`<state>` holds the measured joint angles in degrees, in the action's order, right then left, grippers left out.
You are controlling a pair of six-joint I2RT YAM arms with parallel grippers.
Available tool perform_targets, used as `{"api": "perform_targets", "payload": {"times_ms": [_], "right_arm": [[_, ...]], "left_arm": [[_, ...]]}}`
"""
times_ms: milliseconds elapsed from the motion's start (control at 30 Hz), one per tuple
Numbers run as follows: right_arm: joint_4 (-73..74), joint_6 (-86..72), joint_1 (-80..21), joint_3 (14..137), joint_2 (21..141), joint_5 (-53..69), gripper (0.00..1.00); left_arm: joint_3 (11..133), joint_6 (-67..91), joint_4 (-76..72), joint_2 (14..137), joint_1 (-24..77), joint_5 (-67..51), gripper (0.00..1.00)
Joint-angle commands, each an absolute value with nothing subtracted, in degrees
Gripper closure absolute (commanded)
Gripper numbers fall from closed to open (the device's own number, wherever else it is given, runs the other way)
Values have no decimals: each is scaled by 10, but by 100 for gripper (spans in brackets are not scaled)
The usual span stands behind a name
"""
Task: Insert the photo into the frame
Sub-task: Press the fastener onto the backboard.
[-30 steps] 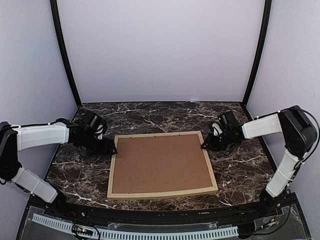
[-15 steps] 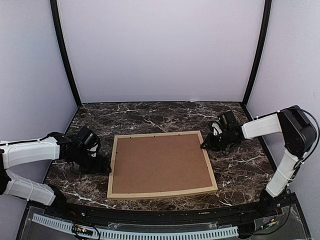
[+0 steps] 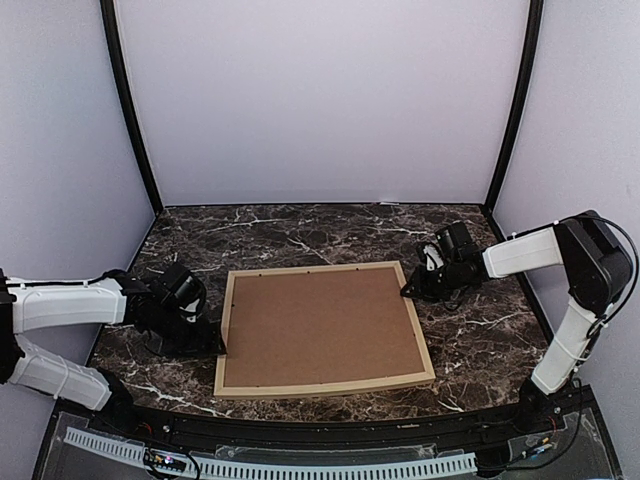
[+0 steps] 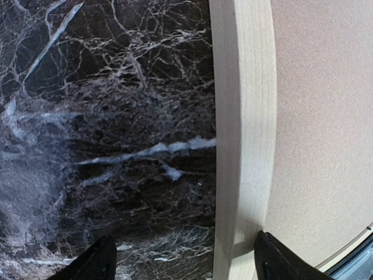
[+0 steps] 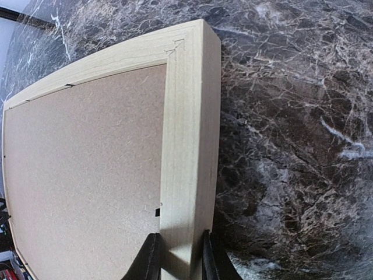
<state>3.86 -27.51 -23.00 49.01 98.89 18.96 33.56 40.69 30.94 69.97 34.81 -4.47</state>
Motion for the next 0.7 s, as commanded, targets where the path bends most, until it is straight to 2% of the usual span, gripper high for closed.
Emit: {"api": "perform_targets", "payload": {"times_ms": [0,667], "right_arm": [[62,-278,-239,468,1020,192,85],[67,-278,-239,467,1015,190,85]], "left_arm": [[312,408,290,725,354,-45,16],[334,426,234,796,423,-61,17]]}}
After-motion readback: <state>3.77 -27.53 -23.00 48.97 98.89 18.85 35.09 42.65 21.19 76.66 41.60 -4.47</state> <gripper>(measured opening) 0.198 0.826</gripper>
